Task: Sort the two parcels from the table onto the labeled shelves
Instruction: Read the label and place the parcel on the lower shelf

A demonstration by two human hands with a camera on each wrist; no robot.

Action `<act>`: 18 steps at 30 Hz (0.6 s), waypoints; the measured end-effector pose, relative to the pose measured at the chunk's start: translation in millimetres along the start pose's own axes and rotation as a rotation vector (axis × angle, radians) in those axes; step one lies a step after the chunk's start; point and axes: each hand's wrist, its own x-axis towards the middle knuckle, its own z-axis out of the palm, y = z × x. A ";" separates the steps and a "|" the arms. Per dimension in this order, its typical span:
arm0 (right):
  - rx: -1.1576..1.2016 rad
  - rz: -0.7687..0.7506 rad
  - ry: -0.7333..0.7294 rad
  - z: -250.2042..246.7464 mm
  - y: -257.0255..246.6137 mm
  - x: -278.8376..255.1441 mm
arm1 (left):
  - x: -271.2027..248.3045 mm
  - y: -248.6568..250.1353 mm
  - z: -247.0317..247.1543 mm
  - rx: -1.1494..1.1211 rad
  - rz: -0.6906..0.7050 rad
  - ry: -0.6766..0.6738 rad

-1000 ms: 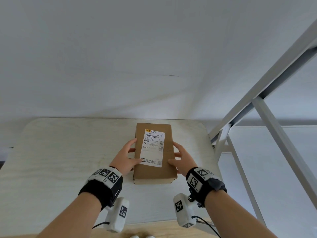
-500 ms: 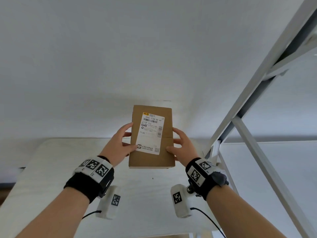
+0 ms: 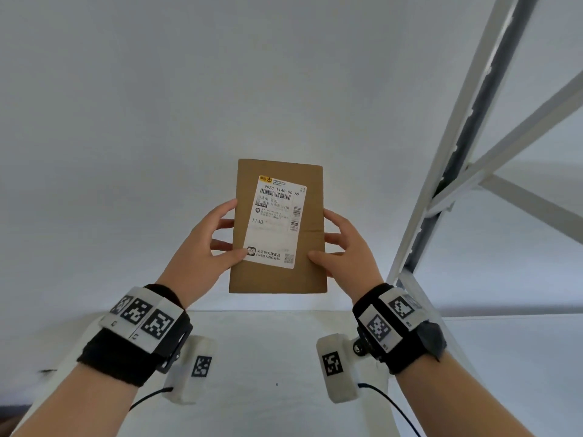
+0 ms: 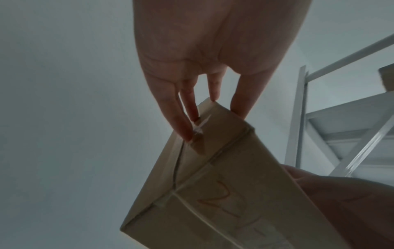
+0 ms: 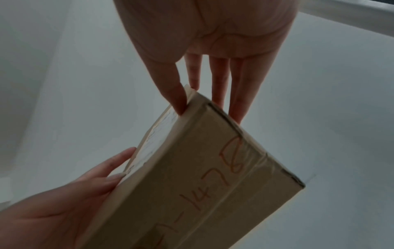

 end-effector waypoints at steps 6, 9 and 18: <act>0.014 -0.092 0.015 -14.1 -30.0 -21.5 | -24.3 31.7 -12.4 0.006 0.075 0.069; 0.022 -0.116 0.019 -17.3 -37.2 -35.3 | -39.3 41.3 -14.7 -0.002 0.099 0.089; 0.051 -0.142 0.041 -22.6 -62.2 -82.8 | -84.9 69.9 -27.4 0.020 0.159 0.099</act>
